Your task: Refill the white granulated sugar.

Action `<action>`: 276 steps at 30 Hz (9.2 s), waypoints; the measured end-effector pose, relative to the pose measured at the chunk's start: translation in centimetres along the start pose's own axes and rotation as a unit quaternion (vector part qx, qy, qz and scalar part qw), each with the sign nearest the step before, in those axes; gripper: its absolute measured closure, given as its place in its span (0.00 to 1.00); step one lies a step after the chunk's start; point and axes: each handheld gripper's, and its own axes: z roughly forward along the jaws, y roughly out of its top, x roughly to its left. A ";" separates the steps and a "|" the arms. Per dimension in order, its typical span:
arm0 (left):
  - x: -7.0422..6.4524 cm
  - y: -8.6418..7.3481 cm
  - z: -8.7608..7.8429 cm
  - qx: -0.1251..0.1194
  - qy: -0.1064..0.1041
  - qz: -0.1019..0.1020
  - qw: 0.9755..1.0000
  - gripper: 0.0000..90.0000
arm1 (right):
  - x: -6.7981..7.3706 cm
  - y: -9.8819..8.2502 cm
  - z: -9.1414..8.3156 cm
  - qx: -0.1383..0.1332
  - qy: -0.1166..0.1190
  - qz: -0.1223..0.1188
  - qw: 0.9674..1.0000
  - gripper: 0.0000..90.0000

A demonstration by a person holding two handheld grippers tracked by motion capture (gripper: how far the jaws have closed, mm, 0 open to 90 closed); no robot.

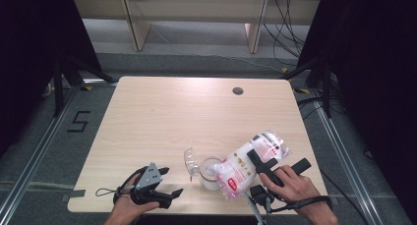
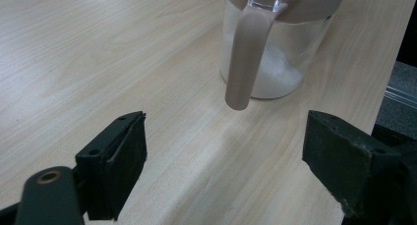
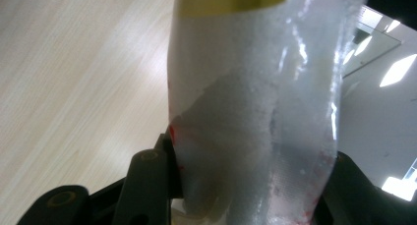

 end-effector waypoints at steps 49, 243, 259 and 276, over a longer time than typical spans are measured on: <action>0.3 0.2 0.0 0.011 -0.001 0.011 1.000 0.18 | -1.0 0.3 -0.3 0.010 0.011 -0.023 1.000 0.66; 0.0 0.4 -0.1 0.005 -0.002 0.013 1.000 0.18 | -0.6 -0.5 -0.4 0.004 0.009 -0.008 1.000 0.73; 0.0 0.4 0.1 0.001 -0.008 0.006 1.000 0.18 | -0.6 -0.4 -0.4 0.006 0.012 -0.016 1.000 0.74; 0.0 0.4 -0.1 0.006 -0.003 0.013 1.000 0.18 | -0.6 -0.4 -0.4 0.008 0.008 -0.005 1.000 0.74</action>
